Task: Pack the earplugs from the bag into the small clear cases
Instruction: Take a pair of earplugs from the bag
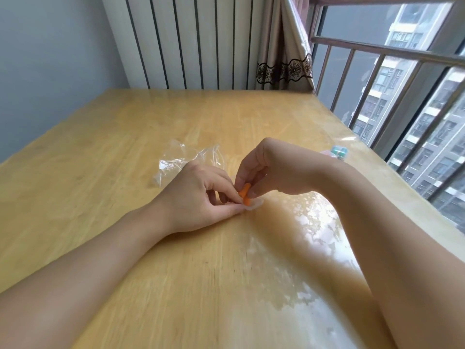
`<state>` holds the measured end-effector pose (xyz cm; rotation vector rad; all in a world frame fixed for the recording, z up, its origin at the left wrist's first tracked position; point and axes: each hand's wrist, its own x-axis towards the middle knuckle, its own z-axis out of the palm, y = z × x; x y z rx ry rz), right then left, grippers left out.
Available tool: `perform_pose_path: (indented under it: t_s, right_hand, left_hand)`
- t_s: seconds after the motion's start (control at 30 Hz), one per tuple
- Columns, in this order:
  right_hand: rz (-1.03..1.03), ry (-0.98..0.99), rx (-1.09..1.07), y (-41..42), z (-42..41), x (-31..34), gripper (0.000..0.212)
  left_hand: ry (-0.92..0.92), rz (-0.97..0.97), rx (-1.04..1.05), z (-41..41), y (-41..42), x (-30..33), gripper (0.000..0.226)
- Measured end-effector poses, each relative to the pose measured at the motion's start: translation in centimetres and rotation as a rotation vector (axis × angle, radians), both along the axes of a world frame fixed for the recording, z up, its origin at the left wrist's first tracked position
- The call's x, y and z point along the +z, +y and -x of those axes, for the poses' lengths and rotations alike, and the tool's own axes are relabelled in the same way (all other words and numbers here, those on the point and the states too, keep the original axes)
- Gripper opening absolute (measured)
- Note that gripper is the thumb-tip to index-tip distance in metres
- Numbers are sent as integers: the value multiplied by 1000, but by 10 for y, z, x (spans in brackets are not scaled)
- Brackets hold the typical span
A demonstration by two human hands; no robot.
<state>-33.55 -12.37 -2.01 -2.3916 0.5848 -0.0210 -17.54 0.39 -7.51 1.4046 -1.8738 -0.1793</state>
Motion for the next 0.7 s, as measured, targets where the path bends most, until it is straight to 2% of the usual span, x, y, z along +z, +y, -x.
perform_pose_path:
  t_s: [0.1, 0.3, 0.43, 0.7]
  right_hand:
    - [-1, 8, 2, 4, 0, 2, 26]
    - [73, 43, -27, 4, 1, 5, 25]
    - [54, -20, -55, 0, 4, 7, 18]
    - [20, -2, -70, -3, 2, 0, 13]
  left_hand:
    - [38, -14, 4, 0, 1, 1, 26]
    - [17, -2, 61, 2, -3, -3, 19]
    - [-22, -29, 54, 1, -3, -5, 9]
    - [21, -29, 118, 3, -4, -7, 16]
